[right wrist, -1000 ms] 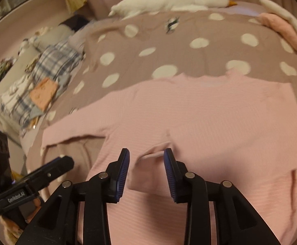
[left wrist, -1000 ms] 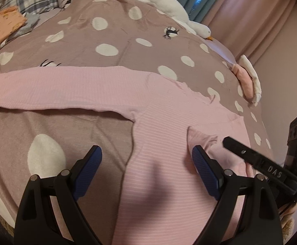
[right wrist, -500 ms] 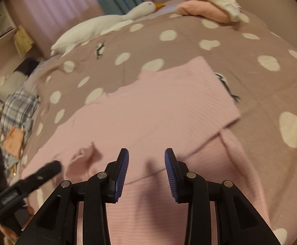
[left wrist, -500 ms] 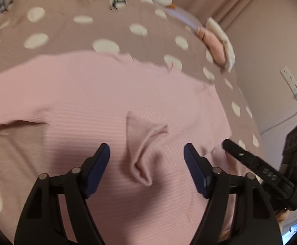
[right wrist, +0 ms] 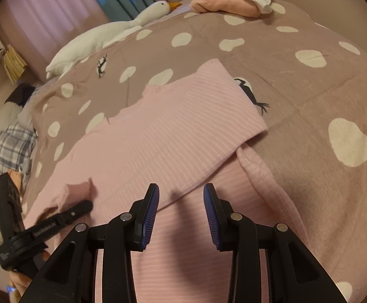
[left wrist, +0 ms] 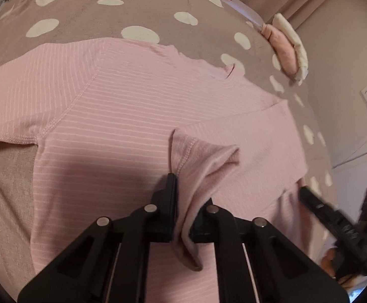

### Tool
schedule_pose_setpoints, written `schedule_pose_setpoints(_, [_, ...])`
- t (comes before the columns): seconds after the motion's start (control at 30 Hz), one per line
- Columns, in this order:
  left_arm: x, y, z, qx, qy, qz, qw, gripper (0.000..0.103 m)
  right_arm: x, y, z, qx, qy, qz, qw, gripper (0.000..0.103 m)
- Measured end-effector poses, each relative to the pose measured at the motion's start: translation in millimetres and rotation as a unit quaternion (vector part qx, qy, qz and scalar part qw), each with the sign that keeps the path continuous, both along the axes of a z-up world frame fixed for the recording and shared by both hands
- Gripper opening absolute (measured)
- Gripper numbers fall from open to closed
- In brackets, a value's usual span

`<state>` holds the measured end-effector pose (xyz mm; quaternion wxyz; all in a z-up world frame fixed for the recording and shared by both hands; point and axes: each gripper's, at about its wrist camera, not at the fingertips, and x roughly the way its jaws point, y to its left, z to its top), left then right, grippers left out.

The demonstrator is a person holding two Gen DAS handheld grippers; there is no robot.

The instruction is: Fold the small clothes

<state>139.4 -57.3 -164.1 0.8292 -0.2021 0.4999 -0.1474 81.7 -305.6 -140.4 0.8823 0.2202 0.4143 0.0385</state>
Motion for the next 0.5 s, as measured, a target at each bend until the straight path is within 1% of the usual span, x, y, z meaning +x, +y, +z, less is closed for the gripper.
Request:
schedule_pose_setpoints(0.07, [0.1, 2.0, 7.8, -0.013, -0.004, 0.008, 0.9999, 0.006, 0.1, -0.4, -3.0, -0.001, 0.004, -0.001, 1.0, 0.036])
schedule_pose_setpoints(0.17, [-1.3, 5.9, 26.6, -0.011, -0.022, 0.016, 0.9996, 0.006, -0.8, -1.7, -4.5, 0.002, 0.007, 0.0, 1.0, 0.036])
schedule_pose_setpoints(0.27, [-3.7, 12.1, 47.8, -0.022, -0.046, 0.024, 0.9984, 0.005, -2.5, -5.3, -3.7, 0.003, 0.004, -0.003, 1.0, 0.036])
schedule_pose_setpoints(0.4, [-5.8, 22.2, 76.5, -0.019, -0.083, 0.037, 0.9957, 0.005, -3.7, -7.7, -4.5, 0.002, 0.006, -0.009, 1.0, 0.036])
schedule_pose_setpoints(0.5, [-6.6, 31.2, 88.0, -0.015, -0.097, 0.051, 0.9939, 0.005, -4.3, -8.2, -5.4, 0.005, 0.008, -0.01, 1.0, 0.036])
